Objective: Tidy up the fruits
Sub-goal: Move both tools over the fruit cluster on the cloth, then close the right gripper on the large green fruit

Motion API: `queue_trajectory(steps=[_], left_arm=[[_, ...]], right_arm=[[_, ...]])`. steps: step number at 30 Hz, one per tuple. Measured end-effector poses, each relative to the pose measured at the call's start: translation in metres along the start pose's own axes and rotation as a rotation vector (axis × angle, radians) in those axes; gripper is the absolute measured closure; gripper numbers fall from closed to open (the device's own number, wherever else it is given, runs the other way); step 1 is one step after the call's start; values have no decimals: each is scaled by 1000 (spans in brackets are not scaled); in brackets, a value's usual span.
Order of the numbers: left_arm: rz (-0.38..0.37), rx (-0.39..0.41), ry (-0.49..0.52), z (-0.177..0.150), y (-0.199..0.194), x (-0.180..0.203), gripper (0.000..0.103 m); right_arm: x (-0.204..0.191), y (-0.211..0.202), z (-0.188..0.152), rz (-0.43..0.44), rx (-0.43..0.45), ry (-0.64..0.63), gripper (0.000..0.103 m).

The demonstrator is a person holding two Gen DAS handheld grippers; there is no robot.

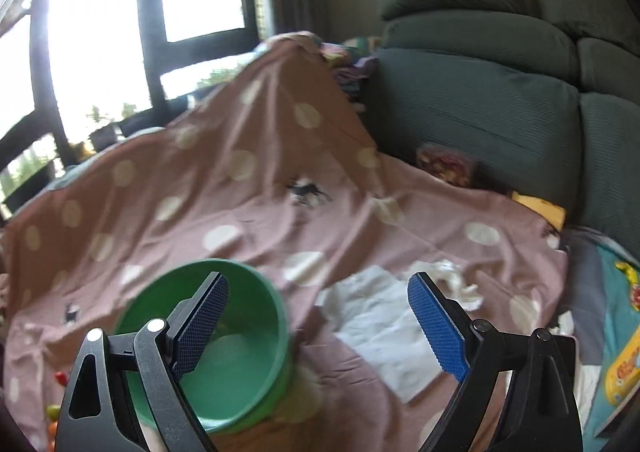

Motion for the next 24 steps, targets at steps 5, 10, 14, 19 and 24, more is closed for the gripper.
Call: queue_trajectory(steps=[5,10,14,19,24], left_arm=[[-123,-52,22,-6,-6,14,6],[-137,-92,73,-13,0,33,7],[-126,-127,91,-16,8,34,18],[-126,-190,85,-21,19,35,25],[-104,-209,136,-29,25,47,30]], right_arm=[[-87,-7,-10,471,-92,-39,11],[-172,20,-40,604,-246,-187,11],[-208,35,-76,693,-357,-242,28],[-230,73,-106,622,-455,-309,52],[-245,106,-134,585,-583,-360,57]])
Point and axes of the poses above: each gripper's, at about its wrist camera, not at the fingertips, and y roughly the way its jaws point, x to its right, z to its top, the point moved 1 cm from there along y, roughly the way its jaws point, and after that the axes turned 5 degrees about z, right-handed, at the moved point
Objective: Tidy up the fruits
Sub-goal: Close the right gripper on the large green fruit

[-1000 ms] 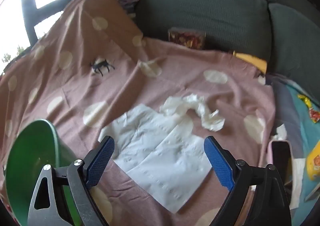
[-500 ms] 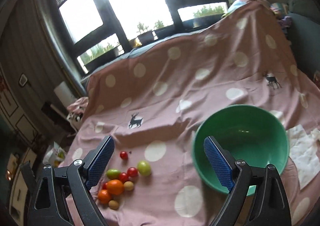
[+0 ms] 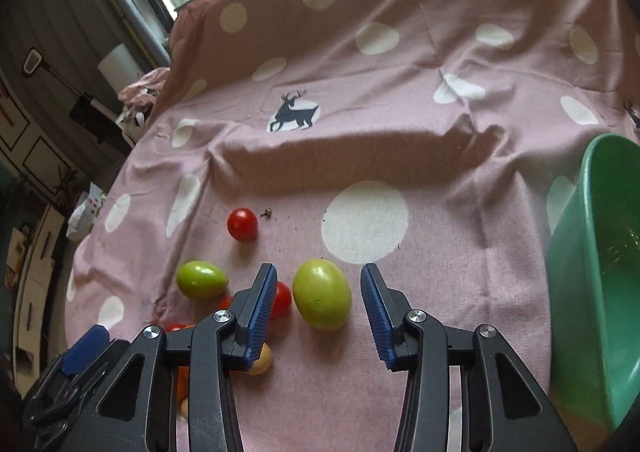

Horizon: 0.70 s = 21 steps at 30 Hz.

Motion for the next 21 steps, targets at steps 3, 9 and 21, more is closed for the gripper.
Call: queue_trajectory(steps=[3,9,21], left_arm=[[-2,-20,12,-2,5,4,31],[16,-26,42,-4,7,11,31],[19,-44,54,-4,11,19,31]], right_arm=[[2,12,-1,-29,-29,-11,57],[11,26,-7,-27,-76,21,57],[15,-11,-32,23,-116,85,65]])
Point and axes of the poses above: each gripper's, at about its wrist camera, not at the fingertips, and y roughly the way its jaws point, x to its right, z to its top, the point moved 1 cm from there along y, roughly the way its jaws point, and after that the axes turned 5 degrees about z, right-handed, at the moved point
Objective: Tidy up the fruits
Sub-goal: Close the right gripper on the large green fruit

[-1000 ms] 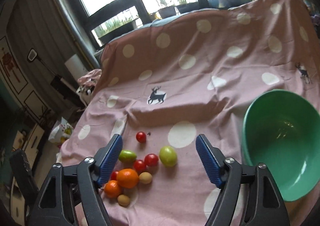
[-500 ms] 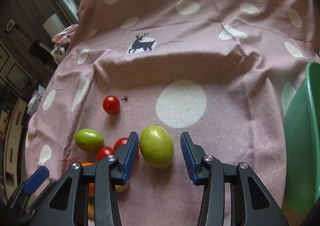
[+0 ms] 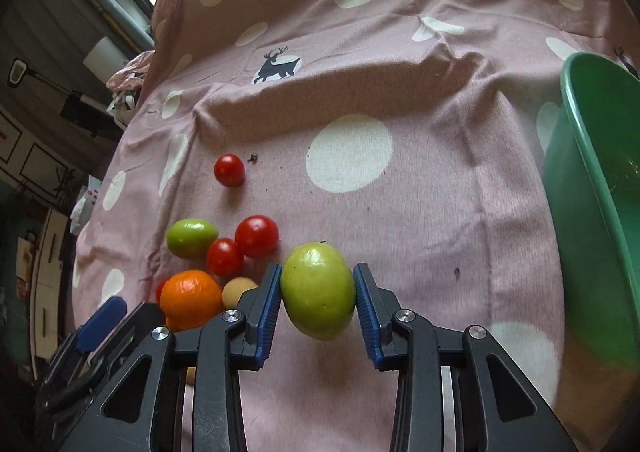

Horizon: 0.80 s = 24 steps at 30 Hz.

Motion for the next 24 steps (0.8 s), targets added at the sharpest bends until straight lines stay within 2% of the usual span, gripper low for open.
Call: queue_trajectory(steps=[3,9,15,20,22,24], left_arm=[[-11,-2,10,-1,0,5,31],[-38,-24,21,-3,3,13,32],[-60,-24,41,-5,4,22,35],[-134,-56,48,-9,5,31,42],[-157,-35,83,-10,2,41,42],[-185,-52,113,-12,6,51,43]], right_arm=[[0,-4,-11,26,-19,6,65],[9,9,-13,-23,-76,28,65],[19,5,-15,40,-58,80,65],[25,-5,-11,68,-22,112,65],[29,-8,-11,77,-15,133,65],[29,-10,-9,72,-1,133,65]])
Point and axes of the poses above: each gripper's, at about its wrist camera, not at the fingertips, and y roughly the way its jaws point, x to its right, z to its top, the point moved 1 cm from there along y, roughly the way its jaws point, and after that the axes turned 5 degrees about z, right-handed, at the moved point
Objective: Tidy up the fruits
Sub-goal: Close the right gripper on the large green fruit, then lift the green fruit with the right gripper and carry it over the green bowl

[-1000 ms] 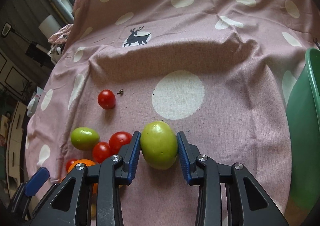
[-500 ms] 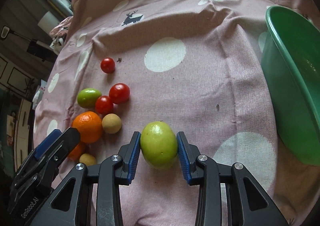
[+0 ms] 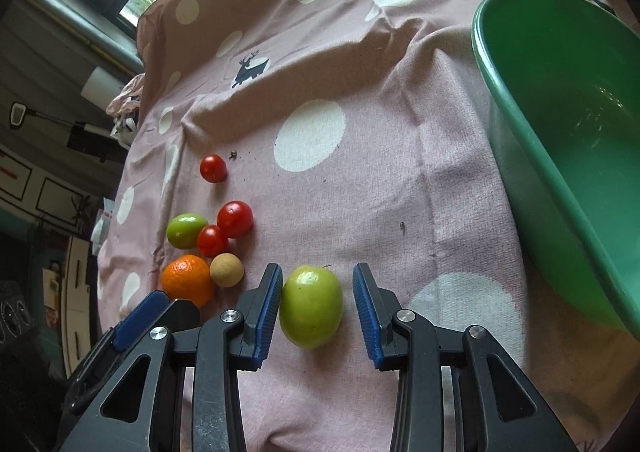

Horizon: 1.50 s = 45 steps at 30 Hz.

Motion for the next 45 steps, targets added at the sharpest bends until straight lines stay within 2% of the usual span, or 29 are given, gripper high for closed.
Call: queue_trajectory(steps=[4,10,19,21,25,34,38,45], left_arm=[[-71,-94,5,-6,20,10,48],[-139,-141,5,-10,31,19,49],[-163,-167,-8,-11,44,22,57],[-181,-169,-8,-11,45,23,68],[-157,-123,7,-10,36,24,68],[-152,0,32,-3,4,29,68],[-131,57,59,2,-10,38,68],[-150,119,118,20,-28,65,68]], right_arm=[[2,2,-1,32,-13,4,65],[9,3,-2,74,-20,30,67],[8,10,-3,110,-45,35,67],[9,10,-3,117,-45,35,67],[2,10,-6,143,-44,9,67],[-15,-19,-6,188,52,-54,67],[-23,-34,-4,211,100,-77,67],[-28,-69,3,206,204,-104,67]])
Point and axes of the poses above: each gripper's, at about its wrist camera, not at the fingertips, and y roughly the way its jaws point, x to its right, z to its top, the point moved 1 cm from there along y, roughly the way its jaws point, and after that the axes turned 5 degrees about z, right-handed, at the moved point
